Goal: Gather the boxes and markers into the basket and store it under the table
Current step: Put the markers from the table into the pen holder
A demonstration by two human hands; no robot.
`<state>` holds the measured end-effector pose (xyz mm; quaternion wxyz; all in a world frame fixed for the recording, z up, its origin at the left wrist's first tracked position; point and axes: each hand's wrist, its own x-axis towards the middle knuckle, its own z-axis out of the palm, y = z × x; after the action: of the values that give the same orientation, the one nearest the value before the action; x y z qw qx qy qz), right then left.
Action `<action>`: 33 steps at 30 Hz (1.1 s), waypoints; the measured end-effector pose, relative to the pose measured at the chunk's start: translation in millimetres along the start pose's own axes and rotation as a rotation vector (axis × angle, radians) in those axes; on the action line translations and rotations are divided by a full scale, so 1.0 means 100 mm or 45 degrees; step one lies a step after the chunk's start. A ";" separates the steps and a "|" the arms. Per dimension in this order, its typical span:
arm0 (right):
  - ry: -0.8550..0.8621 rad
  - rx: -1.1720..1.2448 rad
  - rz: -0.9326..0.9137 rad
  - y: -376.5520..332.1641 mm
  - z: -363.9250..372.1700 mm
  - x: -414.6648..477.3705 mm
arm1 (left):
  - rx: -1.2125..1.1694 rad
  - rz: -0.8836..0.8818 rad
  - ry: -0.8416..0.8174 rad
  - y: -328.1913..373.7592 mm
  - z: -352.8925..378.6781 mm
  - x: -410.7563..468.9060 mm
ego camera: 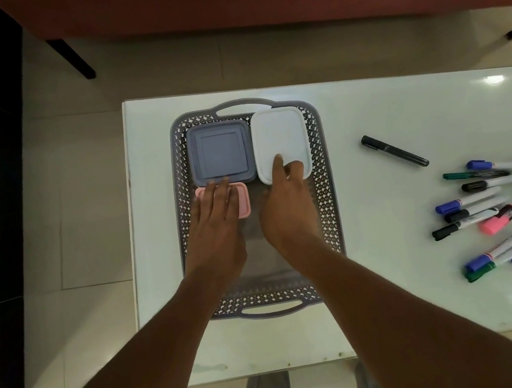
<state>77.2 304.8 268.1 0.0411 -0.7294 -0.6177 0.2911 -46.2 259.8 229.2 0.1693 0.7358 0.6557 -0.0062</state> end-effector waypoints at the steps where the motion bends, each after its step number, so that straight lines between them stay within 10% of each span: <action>1: 0.039 0.018 -0.021 0.03 0.00 -0.03 | -0.016 0.005 0.010 0.03 -0.01 -0.02; 22: 0.537 0.145 -0.115 3.18 -1.65 -0.36 | -0.219 0.563 0.171 3.57 0.29 0.38; 28: 0.812 0.026 0.131 4.50 -2.41 -0.26 | -0.694 0.255 -0.097 4.96 0.51 0.83; 33: 0.500 0.217 0.401 5.04 -2.47 -0.09 | -0.916 -0.048 -0.169 5.55 0.58 1.18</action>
<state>635.8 252.7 264.3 0.1756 -0.8529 -0.4502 0.1977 519.1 312.2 281.4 0.4592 0.6150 0.6170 0.1739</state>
